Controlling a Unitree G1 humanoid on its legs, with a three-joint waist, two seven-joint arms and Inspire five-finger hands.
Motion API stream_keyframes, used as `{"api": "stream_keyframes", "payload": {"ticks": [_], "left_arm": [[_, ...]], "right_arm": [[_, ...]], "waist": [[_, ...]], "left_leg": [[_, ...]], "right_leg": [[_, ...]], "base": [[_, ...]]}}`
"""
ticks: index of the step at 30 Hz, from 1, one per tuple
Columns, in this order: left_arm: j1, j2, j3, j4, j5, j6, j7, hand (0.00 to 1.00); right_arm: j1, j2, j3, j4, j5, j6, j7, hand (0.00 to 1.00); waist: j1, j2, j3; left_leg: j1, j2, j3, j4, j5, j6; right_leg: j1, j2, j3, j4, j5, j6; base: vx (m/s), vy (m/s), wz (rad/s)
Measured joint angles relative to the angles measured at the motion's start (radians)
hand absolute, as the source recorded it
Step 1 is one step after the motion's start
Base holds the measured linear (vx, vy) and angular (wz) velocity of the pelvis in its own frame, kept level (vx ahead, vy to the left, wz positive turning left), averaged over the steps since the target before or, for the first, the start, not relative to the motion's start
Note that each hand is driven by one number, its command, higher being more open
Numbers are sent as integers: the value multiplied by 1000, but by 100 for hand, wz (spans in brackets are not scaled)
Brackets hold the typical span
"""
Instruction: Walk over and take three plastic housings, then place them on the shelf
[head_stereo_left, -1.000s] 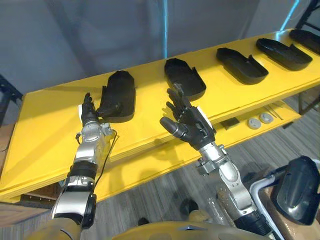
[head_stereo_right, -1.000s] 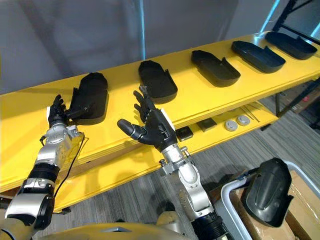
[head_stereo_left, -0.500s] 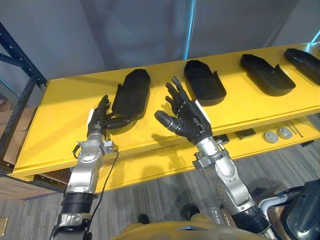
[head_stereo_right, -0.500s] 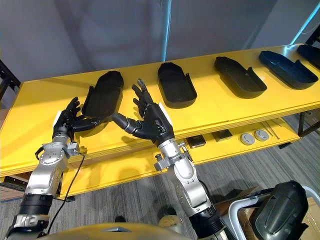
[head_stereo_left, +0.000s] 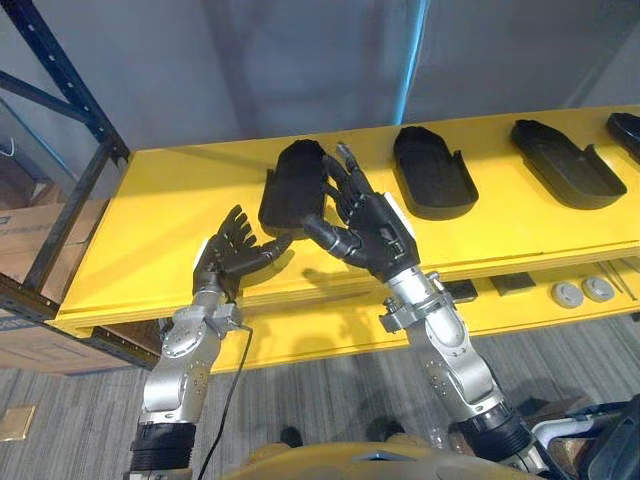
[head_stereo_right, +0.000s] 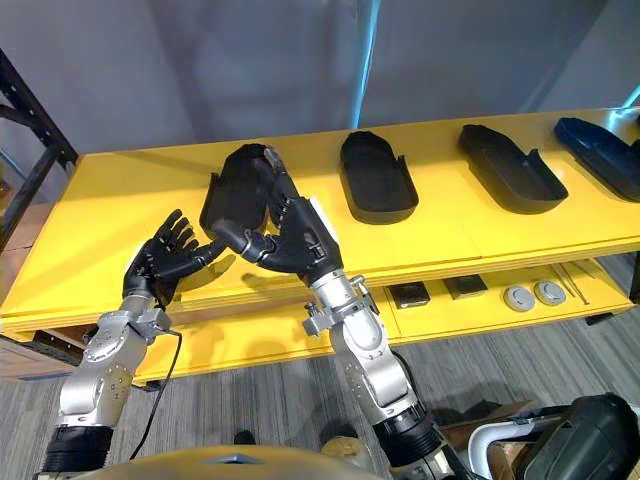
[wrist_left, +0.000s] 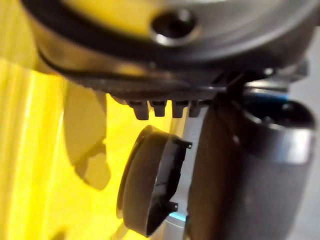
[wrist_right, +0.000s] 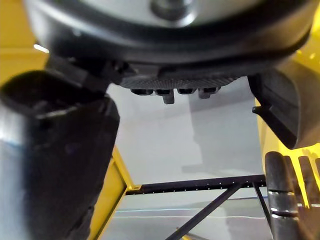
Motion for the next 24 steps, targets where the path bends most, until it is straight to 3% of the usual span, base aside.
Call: {"api": "stream_keyframes", "payload": {"ticks": [11,18,24], "left_arm": [[32,-24,10,-11,-34,0,-56,100],[34,-25,1,0,-33,-17,-8,100],[30,-25,-9,25,-33,-40,-3,100]], "right_arm": [[-19,3,11,58,-1,0,-20,100],[-17,12,8,60,-36,14,-73,100],[10,13,-11,87,-35,20,-54,100]], "waist": [[22,-3,-6],[19,-12,-22],[15,-8,-31]], "left_leg": [[-14,0,-24,0,9,0],[-14,2,-12,-1,10,0],[-10,2,5,-1,10,0]], "right_leg": [[6,0,-23,-2,0,0],[-5,2,-11,0,0,-1],[-12,2,7,1,1,-1]], "base": [[7,1,7],[-3,4,-5],[-3,10,-8]]}}
